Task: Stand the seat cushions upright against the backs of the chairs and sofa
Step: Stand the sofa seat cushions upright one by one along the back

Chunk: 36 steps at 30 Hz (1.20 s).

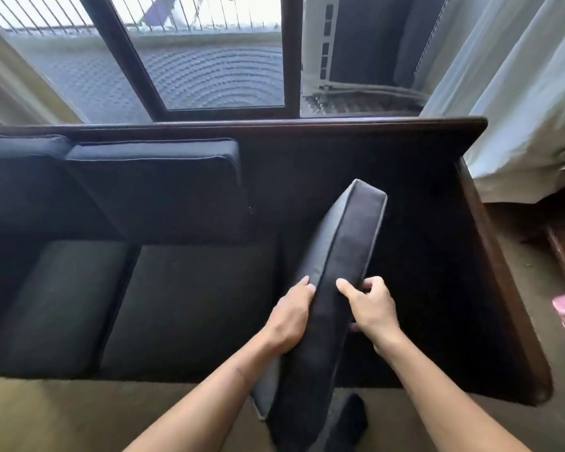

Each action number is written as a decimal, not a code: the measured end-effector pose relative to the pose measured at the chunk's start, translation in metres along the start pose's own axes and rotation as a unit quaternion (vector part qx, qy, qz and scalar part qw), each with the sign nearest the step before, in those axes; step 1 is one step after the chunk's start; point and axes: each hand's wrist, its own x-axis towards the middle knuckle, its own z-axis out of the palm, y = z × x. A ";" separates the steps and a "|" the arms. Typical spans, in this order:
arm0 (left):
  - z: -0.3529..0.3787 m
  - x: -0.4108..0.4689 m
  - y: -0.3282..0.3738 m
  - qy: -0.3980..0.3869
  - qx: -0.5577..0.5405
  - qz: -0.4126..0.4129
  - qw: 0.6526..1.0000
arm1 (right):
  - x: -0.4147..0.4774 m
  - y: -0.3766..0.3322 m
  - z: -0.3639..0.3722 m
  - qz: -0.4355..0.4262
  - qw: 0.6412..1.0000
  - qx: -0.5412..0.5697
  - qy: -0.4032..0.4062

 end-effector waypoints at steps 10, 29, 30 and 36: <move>-0.036 -0.047 0.006 0.123 0.408 -0.091 0.900 | 0.015 -0.066 0.043 -0.335 0.768 -0.545 -0.025; -0.170 -0.024 -0.011 0.021 0.534 0.158 0.830 | 0.000 -0.087 0.077 -0.461 0.648 -0.594 -0.121; -0.178 -0.020 -0.014 0.011 0.552 0.163 0.817 | -0.002 -0.077 0.080 -0.462 0.668 -0.570 -0.123; -0.196 -0.013 -0.034 0.045 0.640 0.161 0.750 | 0.025 -0.041 0.048 -0.453 0.689 -0.562 -0.061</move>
